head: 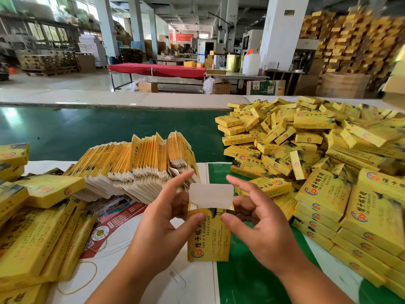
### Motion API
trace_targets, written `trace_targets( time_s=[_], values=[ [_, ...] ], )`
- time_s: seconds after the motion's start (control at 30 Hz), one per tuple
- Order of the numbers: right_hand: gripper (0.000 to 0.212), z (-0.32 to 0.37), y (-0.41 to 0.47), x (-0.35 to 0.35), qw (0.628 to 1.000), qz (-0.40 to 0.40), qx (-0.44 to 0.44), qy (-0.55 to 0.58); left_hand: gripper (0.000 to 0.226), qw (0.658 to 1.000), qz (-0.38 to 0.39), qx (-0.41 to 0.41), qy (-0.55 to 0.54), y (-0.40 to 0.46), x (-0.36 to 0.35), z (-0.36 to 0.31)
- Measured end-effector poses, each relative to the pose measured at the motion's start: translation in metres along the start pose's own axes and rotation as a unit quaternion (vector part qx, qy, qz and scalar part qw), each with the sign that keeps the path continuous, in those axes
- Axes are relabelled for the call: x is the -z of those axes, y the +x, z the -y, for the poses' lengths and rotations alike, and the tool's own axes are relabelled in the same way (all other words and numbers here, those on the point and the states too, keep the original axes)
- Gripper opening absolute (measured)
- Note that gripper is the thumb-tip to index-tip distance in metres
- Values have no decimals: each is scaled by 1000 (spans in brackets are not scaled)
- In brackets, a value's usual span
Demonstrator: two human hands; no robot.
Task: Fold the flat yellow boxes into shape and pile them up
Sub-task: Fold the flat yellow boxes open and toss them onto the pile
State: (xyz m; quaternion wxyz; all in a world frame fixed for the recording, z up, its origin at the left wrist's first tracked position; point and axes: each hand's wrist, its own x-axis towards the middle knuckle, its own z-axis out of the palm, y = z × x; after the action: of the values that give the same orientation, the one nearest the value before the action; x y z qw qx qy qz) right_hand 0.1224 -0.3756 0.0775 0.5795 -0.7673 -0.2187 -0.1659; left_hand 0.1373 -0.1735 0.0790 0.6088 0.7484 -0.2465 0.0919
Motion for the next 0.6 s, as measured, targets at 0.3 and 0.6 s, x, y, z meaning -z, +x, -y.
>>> trace_targets(
  time_s=[0.3, 0.6],
  values=[
    [19, 1, 2, 3, 1000, 1, -2, -13, 11, 1000, 0, -7, -2, 3, 2, 1],
    [21, 7, 1, 1, 1000, -11, 13, 0, 20, 1000, -5, -2, -12, 2, 4, -4]
  ],
)
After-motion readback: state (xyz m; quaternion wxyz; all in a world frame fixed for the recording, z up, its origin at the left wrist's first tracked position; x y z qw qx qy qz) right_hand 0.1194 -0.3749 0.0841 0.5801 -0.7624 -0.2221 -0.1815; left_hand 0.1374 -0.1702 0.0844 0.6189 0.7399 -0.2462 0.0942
